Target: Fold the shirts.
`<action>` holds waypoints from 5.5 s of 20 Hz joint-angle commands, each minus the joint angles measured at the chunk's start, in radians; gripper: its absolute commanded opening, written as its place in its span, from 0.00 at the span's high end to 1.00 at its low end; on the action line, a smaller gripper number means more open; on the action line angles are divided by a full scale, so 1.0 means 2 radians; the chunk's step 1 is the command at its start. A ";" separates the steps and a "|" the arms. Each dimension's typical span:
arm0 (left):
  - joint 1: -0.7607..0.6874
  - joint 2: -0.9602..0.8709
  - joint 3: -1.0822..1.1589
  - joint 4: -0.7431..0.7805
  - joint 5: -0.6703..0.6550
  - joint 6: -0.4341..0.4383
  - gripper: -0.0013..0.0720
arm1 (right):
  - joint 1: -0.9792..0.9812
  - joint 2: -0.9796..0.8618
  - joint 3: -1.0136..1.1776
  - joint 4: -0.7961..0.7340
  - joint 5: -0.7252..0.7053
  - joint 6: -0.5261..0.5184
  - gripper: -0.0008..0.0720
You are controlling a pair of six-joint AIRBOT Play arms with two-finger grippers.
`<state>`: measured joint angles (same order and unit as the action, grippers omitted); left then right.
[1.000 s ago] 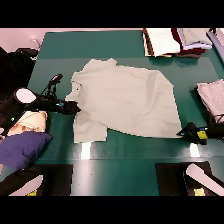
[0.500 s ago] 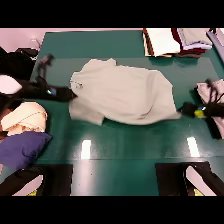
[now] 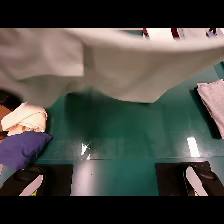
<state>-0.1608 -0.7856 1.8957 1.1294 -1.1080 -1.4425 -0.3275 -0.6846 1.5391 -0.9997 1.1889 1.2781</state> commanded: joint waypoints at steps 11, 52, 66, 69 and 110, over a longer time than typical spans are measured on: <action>0.000 -0.120 -0.056 0.062 -0.061 -0.012 0.95 | 0.008 -0.177 0.182 -0.052 0.127 0.041 0.97; 0.059 -0.057 -0.636 0.064 -0.090 -0.060 0.24 | 0.074 -0.163 -0.203 -0.085 0.033 0.039 0.53; 0.059 -0.023 -0.781 -0.147 0.065 -0.033 0.27 | 0.073 -0.131 -0.228 -0.035 0.032 0.039 0.53; 0.059 -0.023 -0.759 -0.150 0.034 0.002 0.95 | 0.071 -0.131 -0.229 -0.043 0.055 0.039 0.53; 0.059 -0.016 -0.550 0.009 -0.062 0.004 0.95 | -0.007 -0.052 -0.391 -0.142 0.083 0.036 0.97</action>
<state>-0.0448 -0.7139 0.7395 1.1400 -1.3399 -1.4765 -0.3889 -0.7166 0.6640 -1.2915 1.3983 1.3251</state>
